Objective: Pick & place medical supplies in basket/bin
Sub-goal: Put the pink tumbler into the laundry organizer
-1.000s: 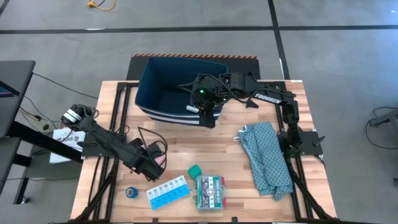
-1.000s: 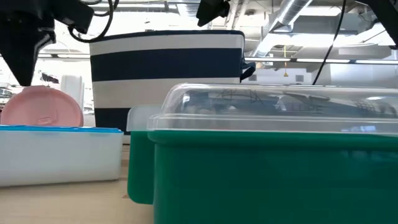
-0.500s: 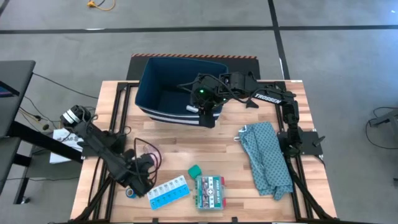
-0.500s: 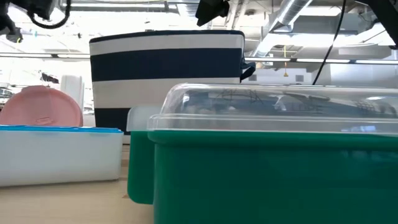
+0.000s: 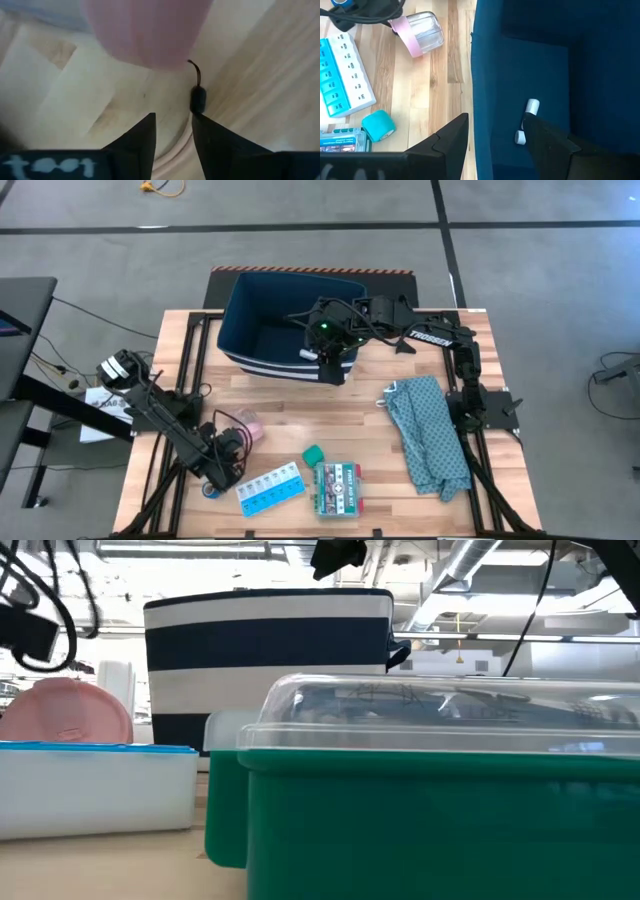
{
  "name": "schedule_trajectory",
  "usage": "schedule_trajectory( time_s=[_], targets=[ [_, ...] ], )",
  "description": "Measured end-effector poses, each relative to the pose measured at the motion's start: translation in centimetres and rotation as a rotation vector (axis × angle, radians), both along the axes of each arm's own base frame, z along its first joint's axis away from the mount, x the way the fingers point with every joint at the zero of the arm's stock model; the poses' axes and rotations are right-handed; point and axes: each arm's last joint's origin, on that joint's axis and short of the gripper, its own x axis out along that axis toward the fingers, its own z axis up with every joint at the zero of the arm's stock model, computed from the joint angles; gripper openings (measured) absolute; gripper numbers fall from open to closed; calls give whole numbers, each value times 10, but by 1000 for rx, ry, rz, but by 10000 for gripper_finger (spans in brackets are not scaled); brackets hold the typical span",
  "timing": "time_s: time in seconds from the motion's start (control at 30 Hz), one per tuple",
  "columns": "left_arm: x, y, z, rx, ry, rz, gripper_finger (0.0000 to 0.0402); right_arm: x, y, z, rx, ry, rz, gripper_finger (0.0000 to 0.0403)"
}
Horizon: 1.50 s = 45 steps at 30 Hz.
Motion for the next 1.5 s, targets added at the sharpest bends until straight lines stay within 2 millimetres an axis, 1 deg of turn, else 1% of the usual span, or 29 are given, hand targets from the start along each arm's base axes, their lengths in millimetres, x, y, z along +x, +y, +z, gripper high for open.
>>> schedule_trajectory(
  time_s=[0.17,0.53,0.67,0.83,1.03,1.17,1.27,1.43,1.5],
  targets=[
    [1,0,-4,-16,-39,-1,114,1,0,0,-3,-9,3,182],
    [8,-7,6,-45,-63,-14,114,2,0,2,-8,-26,6,184],
    [9,-7,7,-34,-77,-14,114,2,0,2,-8,-26,6,185],
    [5,-2,-1,-11,-83,-2,114,2,0,1,-8,-26,6,181],
    [3,0,-13,-51,-144,4,114,2,-2,1,-10,-26,5,182],
    [1,2,-16,-46,-127,32,114,2,-3,1,-10,-26,1,183],
    [-2,4,-16,-42,-94,55,98,2,-4,1,-10,-26,-1,181],
    [-1,4,-17,-48,-92,30,21,2,-3,1,-10,-26,3,181],
    [-1,3,-17,-49,-93,29,15,2,-3,1,-10,-25,3,183]
  ],
)
